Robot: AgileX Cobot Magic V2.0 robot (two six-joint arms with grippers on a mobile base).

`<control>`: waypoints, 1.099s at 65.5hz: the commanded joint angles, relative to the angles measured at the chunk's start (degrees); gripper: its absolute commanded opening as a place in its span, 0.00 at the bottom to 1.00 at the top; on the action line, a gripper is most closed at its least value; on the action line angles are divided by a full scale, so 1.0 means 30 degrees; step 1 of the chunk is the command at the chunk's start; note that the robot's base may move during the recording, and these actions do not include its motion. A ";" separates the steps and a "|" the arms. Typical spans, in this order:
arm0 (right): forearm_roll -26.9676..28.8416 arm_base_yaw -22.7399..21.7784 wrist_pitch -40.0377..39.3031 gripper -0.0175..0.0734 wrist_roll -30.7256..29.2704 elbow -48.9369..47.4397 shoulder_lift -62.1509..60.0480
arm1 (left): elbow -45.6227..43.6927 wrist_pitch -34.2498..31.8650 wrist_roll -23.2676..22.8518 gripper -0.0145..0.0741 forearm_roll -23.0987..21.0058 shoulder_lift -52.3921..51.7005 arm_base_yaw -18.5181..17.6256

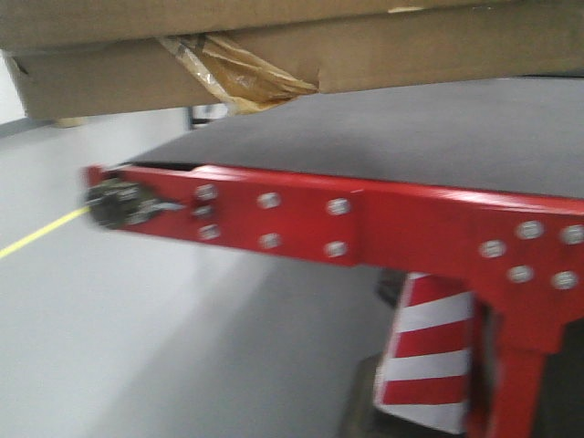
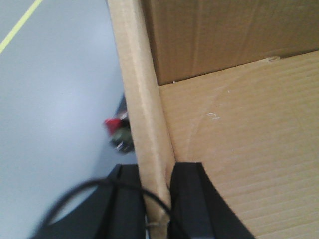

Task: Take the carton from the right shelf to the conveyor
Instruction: 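Carry the carton over the grey conveyor belt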

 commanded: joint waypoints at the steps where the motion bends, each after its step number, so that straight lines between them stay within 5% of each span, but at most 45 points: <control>1: -0.0759 -0.0133 -0.0716 0.12 -0.0129 -0.0091 -0.0390 | -0.0063 0.0376 0.0228 0.14 0.1936 -0.0232 0.0137; 72: -0.0759 -0.0133 -0.0716 0.12 -0.0129 -0.0091 -0.0390 | -0.0063 0.0376 0.0228 0.14 0.1936 -0.0232 0.0137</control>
